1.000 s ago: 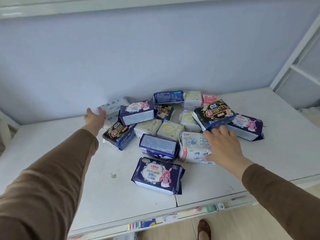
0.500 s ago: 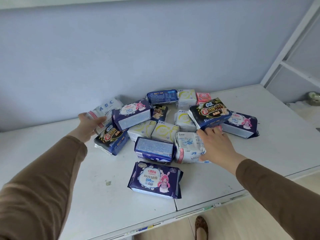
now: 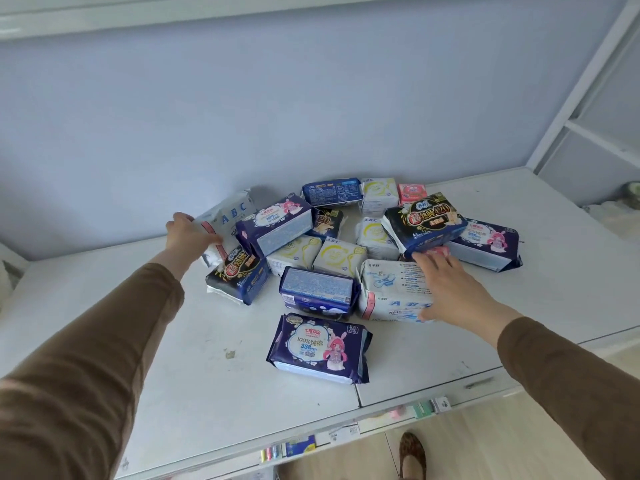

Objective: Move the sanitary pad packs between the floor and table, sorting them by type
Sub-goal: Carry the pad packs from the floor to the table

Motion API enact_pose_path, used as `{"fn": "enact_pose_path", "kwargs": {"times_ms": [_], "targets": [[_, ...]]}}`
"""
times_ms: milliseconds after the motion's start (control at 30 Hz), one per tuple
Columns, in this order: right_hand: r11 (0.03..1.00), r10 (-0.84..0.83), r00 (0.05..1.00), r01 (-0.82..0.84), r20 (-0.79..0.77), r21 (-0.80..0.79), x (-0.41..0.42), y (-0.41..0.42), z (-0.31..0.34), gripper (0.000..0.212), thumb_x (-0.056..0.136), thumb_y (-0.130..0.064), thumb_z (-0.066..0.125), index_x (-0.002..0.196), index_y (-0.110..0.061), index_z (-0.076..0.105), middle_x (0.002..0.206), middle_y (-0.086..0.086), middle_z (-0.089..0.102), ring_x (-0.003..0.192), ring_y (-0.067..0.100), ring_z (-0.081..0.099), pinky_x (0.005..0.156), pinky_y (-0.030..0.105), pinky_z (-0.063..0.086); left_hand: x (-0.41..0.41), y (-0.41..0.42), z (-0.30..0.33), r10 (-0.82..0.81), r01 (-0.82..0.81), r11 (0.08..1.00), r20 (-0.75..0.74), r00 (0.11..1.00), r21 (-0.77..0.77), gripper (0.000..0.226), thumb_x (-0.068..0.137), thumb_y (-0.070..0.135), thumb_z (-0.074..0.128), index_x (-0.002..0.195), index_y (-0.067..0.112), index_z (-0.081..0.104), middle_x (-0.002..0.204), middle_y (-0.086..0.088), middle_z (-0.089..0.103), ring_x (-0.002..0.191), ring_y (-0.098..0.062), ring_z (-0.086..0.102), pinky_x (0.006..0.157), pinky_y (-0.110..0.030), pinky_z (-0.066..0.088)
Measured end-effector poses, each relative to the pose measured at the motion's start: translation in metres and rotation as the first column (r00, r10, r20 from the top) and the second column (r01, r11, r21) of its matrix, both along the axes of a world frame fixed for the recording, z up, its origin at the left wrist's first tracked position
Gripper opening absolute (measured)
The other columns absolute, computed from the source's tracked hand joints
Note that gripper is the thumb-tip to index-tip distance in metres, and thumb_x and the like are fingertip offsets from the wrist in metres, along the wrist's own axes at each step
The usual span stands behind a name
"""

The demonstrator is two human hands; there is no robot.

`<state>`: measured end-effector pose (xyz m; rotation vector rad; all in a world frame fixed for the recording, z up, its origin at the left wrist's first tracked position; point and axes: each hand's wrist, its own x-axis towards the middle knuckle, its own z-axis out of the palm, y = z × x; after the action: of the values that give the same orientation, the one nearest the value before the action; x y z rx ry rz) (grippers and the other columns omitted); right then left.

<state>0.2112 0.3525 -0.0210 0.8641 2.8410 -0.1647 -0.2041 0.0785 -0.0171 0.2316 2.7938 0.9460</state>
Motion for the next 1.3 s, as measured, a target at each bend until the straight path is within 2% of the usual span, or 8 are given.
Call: {"fn": "enact_pose_path", "kwargs": {"times_ms": [200, 367, 633, 800, 900, 1033, 1233, 1300], "targets": [[0.999, -0.042, 0.994, 0.039, -0.100, -0.038, 0.012, -0.005, 0.002, 0.095, 0.062, -0.041, 0.087, 0.138, -0.021, 0.033, 0.139, 0.004, 0.040, 0.124, 0.027, 0.040, 0.093, 0.038, 0.045, 0.018, 0.008, 0.018, -0.034, 0.023, 0.944, -0.027, 0.999, -0.330, 0.097, 0.058, 0.046, 0.091, 0.130, 0.001, 0.044, 0.121, -0.018, 0.050, 0.117, -0.035, 0.051, 0.097, -0.046, 0.049], [0.995, -0.090, 0.934, 0.072, -0.344, -0.064, 0.030, -0.012, 0.008, 0.083, 0.063, -0.038, 0.088, 0.128, -0.022, 0.039, 0.126, 0.005, 0.046, 0.106, 0.029, 0.055, 0.071, 0.032, 0.041, 0.048, -0.014, 0.014, 0.090, -0.103, 0.993, -0.198, 0.976, -0.059, 0.072, 0.068, 0.026, 0.081, 0.124, 0.010, 0.039, 0.122, -0.014, 0.040, 0.114, -0.039, 0.048, 0.089, -0.051, 0.051], [0.990, -0.060, 0.840, -0.018, -0.539, -0.138, 0.063, -0.036, 0.043, 0.086, 0.069, -0.035, 0.084, 0.140, -0.021, 0.037, 0.128, 0.005, 0.046, 0.117, 0.024, 0.047, 0.078, 0.031, 0.037, 0.133, -0.074, 0.045, 0.089, 0.012, 0.963, -0.362, 0.928, 0.268, 0.071, 0.070, 0.033, 0.083, 0.125, 0.016, 0.042, 0.123, -0.006, 0.043, 0.106, -0.028, 0.053, 0.080, -0.036, 0.048], [0.971, 0.023, 0.804, -0.159, -0.594, -0.177, 0.101, -0.072, 0.052, 0.077, 0.066, -0.033, 0.082, 0.129, -0.018, 0.039, 0.127, 0.004, 0.044, 0.112, 0.022, 0.047, 0.078, 0.035, 0.042, 0.228, -0.119, 0.051, 0.059, 0.089, 0.925, -0.370, 0.927, 0.369, 0.069, 0.073, 0.026, 0.085, 0.129, 0.018, 0.045, 0.119, -0.001, 0.040, 0.100, -0.020, 0.054, 0.069, -0.031, 0.053], [0.951, 0.031, 0.803, -0.208, -0.595, -0.231, 0.138, -0.099, 0.045, 0.074, 0.067, -0.038, 0.083, 0.125, -0.023, 0.040, 0.120, -0.003, 0.047, 0.100, 0.014, 0.049, 0.073, 0.031, 0.039, 0.293, -0.155, 0.045, 0.013, 0.113, 0.943, -0.373, 0.928, 0.313, 0.070, 0.071, 0.026, 0.086, 0.128, 0.028, 0.046, 0.116, 0.002, 0.038, 0.096, -0.015, 0.051, 0.072, -0.019, 0.049], [0.913, 0.051, 0.840, -0.258, -0.540, -0.316, 0.187, -0.139, 0.024, 0.078, 0.067, -0.044, 0.082, 0.130, -0.033, 0.037, 0.115, -0.009, 0.043, 0.092, 0.012, 0.053, 0.065, 0.026, 0.037, 0.368, -0.211, 0.024, -0.046, 0.111, 0.971, -0.289, 0.956, 0.214, 0.076, 0.068, 0.037, 0.087, 0.129, 0.038, 0.043, 0.117, 0.002, 0.046, 0.096, -0.018, 0.054, 0.079, -0.031, 0.047], [0.851, 0.121, 0.890, -0.321, -0.440, -0.415, 0.229, -0.199, -0.011, 0.091, 0.068, -0.039, 0.087, 0.142, -0.033, 0.036, 0.126, -0.006, 0.044, 0.113, 0.012, 0.048, 0.091, 0.033, 0.044, 0.440, -0.302, -0.007, -0.108, 0.126, 0.985, -0.149, 0.983, 0.117, 0.079, 0.062, 0.051, 0.086, 0.128, 0.047, 0.042, 0.117, 0.007, 0.055, 0.087, -0.007, 0.063, 0.064, -0.025, 0.051], [0.838, 0.153, 0.900, -0.337, -0.409, -0.428, 0.235, -0.222, -0.023, 0.090, 0.067, -0.038, 0.087, 0.141, -0.034, 0.036, 0.124, -0.007, 0.044, 0.116, 0.012, 0.046, 0.087, 0.030, 0.040, 0.450, -0.326, -0.019, -0.126, 0.135, 0.988, -0.127, 0.984, 0.070, 0.079, 0.062, 0.049, 0.087, 0.128, 0.047, 0.043, 0.115, 0.007, 0.053, 0.088, 0.000, 0.058, 0.063, -0.016, 0.045]]}}
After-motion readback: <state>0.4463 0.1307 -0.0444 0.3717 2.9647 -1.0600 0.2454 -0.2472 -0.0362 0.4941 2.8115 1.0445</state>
